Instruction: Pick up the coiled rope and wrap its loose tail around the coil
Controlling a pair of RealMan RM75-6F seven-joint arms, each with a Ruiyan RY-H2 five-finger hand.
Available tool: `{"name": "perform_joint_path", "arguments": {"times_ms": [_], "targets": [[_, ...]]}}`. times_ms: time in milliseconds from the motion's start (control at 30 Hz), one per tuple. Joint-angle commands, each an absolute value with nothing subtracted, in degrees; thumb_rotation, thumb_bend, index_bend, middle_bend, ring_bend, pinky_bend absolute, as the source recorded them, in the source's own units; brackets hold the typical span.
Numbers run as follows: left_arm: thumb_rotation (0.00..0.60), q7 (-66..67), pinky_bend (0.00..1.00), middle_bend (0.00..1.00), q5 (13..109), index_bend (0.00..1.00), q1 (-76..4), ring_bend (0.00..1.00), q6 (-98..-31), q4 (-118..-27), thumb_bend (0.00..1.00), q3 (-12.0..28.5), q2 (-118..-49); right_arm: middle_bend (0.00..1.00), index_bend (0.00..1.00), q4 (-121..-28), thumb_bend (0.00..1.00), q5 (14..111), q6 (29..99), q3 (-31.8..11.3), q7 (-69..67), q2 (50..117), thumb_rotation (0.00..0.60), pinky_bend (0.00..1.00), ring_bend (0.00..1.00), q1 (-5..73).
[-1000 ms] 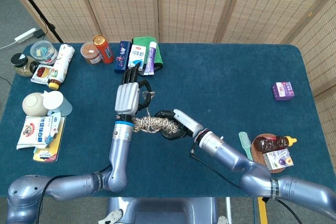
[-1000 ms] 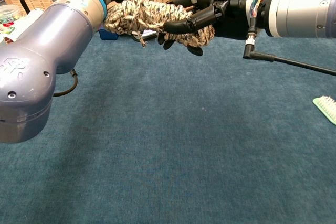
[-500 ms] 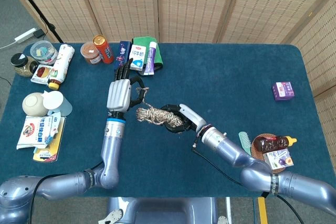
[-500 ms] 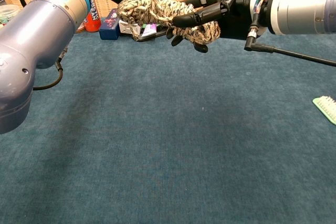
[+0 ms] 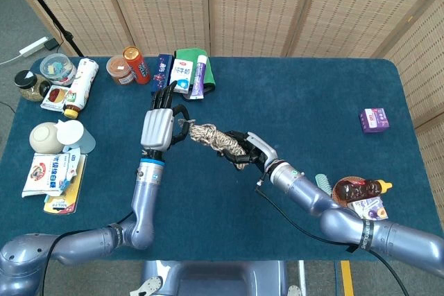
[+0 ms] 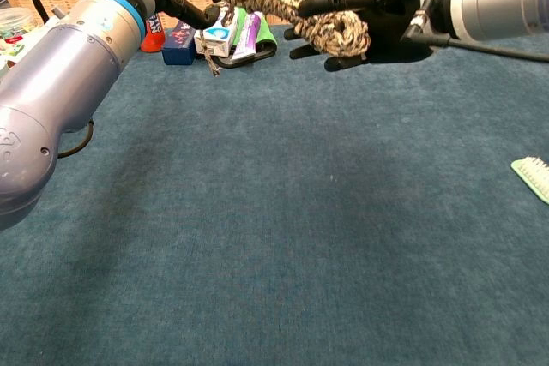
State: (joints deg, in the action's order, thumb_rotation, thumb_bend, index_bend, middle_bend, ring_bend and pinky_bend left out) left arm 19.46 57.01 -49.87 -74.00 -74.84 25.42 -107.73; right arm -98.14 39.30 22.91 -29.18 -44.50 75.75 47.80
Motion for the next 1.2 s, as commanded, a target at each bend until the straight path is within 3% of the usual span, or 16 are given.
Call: {"name": "perform_joint_path", "arguments": {"times_ms": [33,567,1200], "targets": [[0.600,18.88,0.00,0.00,57.15,0.60,-49.61,0.00,-73.54,-73.90,0.40,25.20,-107.92,0.51,0.75,-98.49,1.00,38.04,21.76,-30.07,-45.46,74.92,0.600,0.71,0.41,48.07],[0.600,17.85,0.00,0.00,59.89,0.60,-48.71,0.00,-72.09,-70.40,0.40,22.32,-109.14,0.51,0.75,-98.09,1.00,33.58,19.54,-33.16,-49.17,74.69,0.600,0.72,0.41,47.46],[0.600,18.39,0.00,0.00,63.04,0.60,-46.45,0.00,-71.24,-72.40,0.40,19.50,-108.03,0.51,0.75,-98.55,1.00,16.24,44.89,-28.69,-38.16,78.41,0.600,0.72,0.41,53.59]]}}
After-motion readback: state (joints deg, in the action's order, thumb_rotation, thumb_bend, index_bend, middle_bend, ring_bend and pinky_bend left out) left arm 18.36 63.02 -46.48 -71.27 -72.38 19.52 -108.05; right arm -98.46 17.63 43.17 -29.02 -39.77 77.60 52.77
